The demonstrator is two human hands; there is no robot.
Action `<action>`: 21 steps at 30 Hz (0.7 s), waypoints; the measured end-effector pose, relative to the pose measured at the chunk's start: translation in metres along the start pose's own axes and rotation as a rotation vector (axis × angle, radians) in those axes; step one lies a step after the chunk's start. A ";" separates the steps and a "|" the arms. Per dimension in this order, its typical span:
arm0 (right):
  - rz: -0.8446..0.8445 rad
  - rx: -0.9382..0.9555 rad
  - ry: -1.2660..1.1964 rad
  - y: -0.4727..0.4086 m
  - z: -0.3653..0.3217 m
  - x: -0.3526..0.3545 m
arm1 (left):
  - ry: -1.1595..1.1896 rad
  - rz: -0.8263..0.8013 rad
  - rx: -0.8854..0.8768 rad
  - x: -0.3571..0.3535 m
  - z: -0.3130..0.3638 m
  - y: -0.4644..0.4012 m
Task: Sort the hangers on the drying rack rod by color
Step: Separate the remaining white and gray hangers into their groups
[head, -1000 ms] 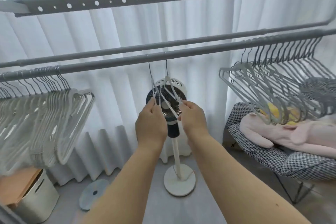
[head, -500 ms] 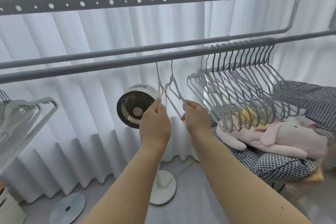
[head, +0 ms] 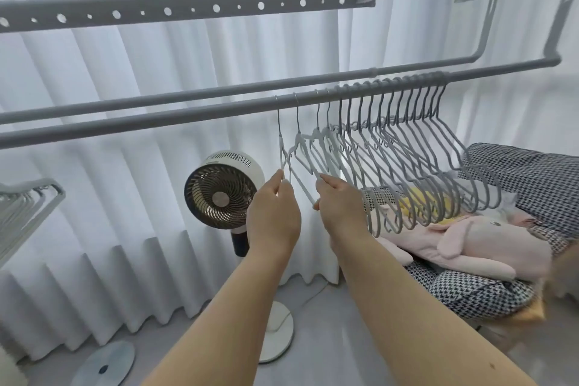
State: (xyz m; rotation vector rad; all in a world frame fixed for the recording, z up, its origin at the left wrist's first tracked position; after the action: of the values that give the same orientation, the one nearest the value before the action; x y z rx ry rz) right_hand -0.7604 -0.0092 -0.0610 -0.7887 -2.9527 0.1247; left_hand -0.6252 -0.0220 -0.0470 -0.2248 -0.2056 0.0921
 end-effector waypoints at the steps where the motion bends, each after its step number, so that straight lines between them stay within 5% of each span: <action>1: -0.001 0.000 0.003 -0.001 0.000 0.002 | -0.005 -0.003 0.000 -0.002 0.000 0.000; 21: 0.013 -0.015 0.029 -0.010 0.008 0.007 | -0.022 -0.050 0.012 -0.023 0.002 0.000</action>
State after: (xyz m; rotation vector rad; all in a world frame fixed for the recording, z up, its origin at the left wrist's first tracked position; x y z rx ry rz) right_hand -0.7718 -0.0147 -0.0677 -0.8045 -2.9247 0.0916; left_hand -0.6483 -0.0246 -0.0495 -0.2063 -0.2325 0.0461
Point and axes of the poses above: each hand's wrist, its own y-axis away from the middle knuckle, its own x-axis out of the back of the hand, z = x × y, the point moved 7 cm from there along -y, towards the middle knuckle, and after that the axes turned 2 degrees about y, right-handed, at the moved point
